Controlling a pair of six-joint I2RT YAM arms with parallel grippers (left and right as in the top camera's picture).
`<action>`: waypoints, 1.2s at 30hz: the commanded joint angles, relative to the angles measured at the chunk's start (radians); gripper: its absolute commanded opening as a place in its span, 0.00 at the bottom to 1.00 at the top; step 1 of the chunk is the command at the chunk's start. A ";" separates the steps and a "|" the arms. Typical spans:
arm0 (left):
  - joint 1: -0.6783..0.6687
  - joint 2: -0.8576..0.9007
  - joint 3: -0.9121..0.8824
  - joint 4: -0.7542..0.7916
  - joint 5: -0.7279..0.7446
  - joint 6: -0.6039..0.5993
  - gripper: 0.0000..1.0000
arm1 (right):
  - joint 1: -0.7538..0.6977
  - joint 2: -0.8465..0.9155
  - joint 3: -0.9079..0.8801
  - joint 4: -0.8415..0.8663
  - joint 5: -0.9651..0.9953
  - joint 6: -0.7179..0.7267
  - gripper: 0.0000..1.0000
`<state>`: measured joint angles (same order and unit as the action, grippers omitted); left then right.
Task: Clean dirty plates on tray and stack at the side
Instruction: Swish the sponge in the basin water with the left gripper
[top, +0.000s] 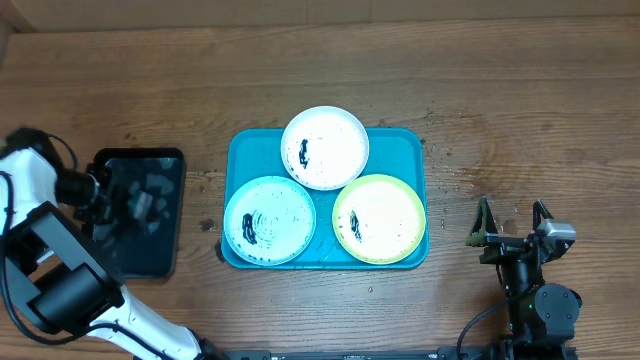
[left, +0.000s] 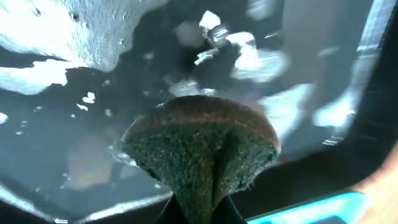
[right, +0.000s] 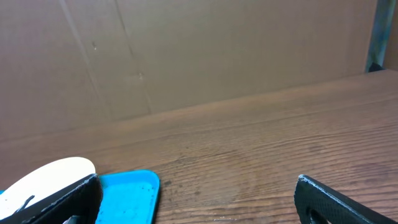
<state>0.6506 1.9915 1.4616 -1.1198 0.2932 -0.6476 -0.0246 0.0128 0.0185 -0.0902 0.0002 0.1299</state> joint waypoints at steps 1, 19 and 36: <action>-0.010 -0.011 -0.058 0.017 -0.004 0.027 0.04 | -0.001 -0.009 -0.011 0.006 0.002 -0.007 1.00; -0.095 -0.033 0.067 -0.100 -0.187 0.079 0.04 | -0.001 -0.009 -0.011 0.006 0.002 -0.007 1.00; -0.153 -0.190 0.423 -0.467 -0.196 0.147 0.04 | -0.001 -0.009 -0.011 0.006 0.002 -0.007 1.00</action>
<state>0.5163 1.9015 1.8435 -1.5517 0.1135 -0.5194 -0.0246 0.0128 0.0185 -0.0902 0.0002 0.1291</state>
